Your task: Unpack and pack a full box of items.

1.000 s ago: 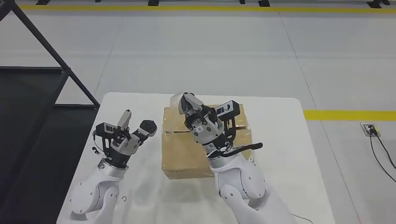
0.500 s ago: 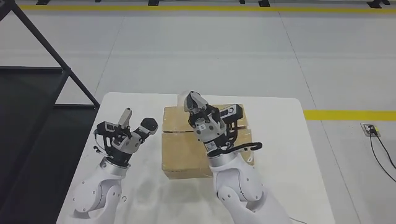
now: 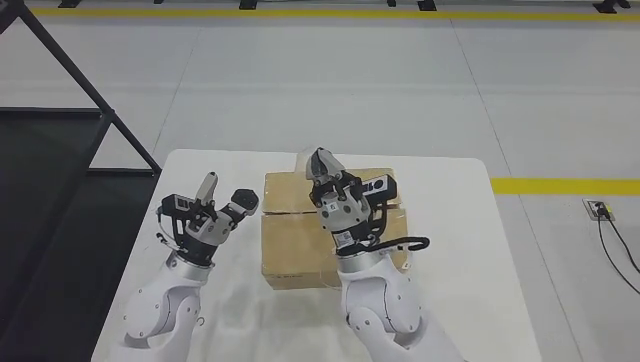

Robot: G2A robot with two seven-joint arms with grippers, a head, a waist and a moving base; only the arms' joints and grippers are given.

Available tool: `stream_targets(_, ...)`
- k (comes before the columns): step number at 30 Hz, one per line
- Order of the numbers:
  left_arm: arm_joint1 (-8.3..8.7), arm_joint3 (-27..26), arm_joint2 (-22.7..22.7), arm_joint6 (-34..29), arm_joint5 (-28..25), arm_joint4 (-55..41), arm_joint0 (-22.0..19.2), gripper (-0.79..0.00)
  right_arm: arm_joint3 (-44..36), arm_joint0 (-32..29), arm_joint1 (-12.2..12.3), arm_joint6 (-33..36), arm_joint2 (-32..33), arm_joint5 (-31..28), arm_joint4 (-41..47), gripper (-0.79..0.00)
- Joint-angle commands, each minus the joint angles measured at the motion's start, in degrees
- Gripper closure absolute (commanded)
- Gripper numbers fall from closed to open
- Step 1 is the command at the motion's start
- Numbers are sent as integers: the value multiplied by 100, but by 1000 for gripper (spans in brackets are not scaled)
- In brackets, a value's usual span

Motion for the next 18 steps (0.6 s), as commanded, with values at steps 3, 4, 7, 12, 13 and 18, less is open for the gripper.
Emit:
stream_targets(3,-7,34,30,-5,6,0,-28,-785,-14,-47,-45,-27,-13,-107,23,0)
stream_targets(4,-8,42,33,-5,5,-2,-34,-785,-7,-52,-57,-24,-25,-121,28,0)
stream_targets(7,-14,73,20,40,-71,-1,-41,-785,39,-26,-103,-14,-77,-162,69,0)
stream_targets(12,-17,118,-91,141,-197,-109,35,-785,179,103,-192,-4,-193,-170,114,0)
stream_targets(13,-16,128,-123,146,-215,-130,57,-785,211,132,-210,-1,-214,-161,118,0)
stream_targets(18,-9,152,-249,130,-264,-227,164,-785,327,244,-303,-6,-338,-181,121,0)
